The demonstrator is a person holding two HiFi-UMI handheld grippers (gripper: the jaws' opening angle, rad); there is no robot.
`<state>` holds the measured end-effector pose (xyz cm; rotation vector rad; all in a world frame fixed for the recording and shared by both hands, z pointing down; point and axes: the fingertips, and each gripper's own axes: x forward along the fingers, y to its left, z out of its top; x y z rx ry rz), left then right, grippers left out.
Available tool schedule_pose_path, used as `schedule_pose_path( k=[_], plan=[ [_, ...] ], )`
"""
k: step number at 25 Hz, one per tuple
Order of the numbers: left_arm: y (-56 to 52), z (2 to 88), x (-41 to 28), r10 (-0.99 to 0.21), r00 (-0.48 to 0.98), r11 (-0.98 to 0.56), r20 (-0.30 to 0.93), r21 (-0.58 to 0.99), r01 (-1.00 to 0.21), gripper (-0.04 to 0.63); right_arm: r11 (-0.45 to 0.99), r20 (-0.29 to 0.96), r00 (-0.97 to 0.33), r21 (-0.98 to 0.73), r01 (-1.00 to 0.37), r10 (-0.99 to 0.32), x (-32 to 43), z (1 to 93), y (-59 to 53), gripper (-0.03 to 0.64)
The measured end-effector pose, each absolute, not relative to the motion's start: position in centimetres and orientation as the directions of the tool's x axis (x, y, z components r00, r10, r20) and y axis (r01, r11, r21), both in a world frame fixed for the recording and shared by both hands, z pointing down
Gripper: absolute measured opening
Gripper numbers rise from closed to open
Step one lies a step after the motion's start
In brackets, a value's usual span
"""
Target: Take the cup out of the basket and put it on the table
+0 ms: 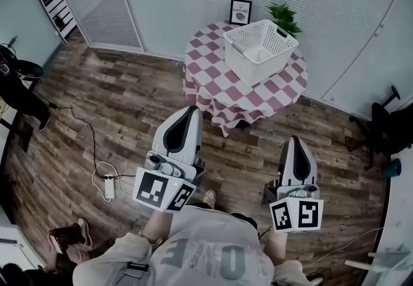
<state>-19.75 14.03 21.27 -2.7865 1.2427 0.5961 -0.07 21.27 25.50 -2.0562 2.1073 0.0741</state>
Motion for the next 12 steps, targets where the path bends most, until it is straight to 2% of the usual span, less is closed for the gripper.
schedule_pose_path(
  k=[12],
  plan=[
    [6.6, 23.4, -18.3, -0.709, 0.639, -0.701, -0.299, 0.191, -0.688, 0.005, -0.023, -0.084, 0.033, -0.11, -0.994, -0.996, 1.1, 27.6, 15.6, 0.009]
  ],
)
